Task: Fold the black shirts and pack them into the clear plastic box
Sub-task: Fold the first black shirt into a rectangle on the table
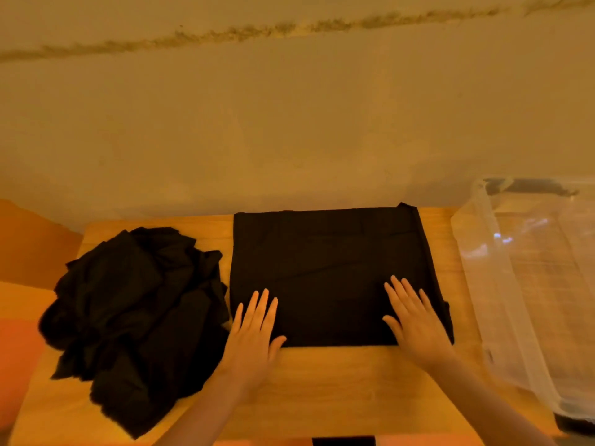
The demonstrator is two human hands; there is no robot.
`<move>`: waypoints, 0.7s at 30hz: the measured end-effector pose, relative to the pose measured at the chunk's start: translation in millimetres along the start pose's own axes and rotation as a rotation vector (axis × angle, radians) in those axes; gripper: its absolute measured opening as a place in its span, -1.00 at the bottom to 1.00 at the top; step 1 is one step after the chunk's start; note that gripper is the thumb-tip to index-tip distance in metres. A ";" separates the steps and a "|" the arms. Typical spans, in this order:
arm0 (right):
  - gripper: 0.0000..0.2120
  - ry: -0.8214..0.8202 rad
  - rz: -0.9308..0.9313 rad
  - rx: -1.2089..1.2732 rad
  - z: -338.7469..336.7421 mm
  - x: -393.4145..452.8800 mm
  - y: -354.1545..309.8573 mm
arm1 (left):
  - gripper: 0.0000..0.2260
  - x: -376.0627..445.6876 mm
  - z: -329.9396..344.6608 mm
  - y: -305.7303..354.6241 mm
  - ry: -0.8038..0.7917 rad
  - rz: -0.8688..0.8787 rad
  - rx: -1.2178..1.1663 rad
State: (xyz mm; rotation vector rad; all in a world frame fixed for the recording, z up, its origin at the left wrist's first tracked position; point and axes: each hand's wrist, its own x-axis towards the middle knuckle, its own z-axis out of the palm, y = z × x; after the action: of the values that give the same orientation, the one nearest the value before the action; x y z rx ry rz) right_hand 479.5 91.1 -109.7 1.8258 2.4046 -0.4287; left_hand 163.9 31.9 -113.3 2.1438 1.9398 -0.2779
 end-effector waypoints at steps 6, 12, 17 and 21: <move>-0.34 -0.128 0.091 -0.011 17.0 -54.4 20.6 | -0.45 -43.1 16.9 -7.3 -0.049 0.044 0.001; -0.41 -0.056 0.052 -0.090 28.9 -95.4 26.0 | -0.46 -73.9 29.6 -17.4 -0.025 0.116 0.015; -0.48 0.219 0.091 0.072 36.5 -131.9 21.2 | -0.44 -113.2 40.0 -11.0 0.084 0.131 -0.116; -0.60 0.373 0.436 0.571 24.0 -134.1 11.0 | -0.48 -119.7 33.9 0.9 0.307 -0.345 -0.709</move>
State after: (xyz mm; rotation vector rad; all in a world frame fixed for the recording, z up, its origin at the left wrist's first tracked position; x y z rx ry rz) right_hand 525.3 -37.4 -102.2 2.8141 2.1107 -0.8550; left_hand 153.2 -92.0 -110.1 1.4480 2.1227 0.6298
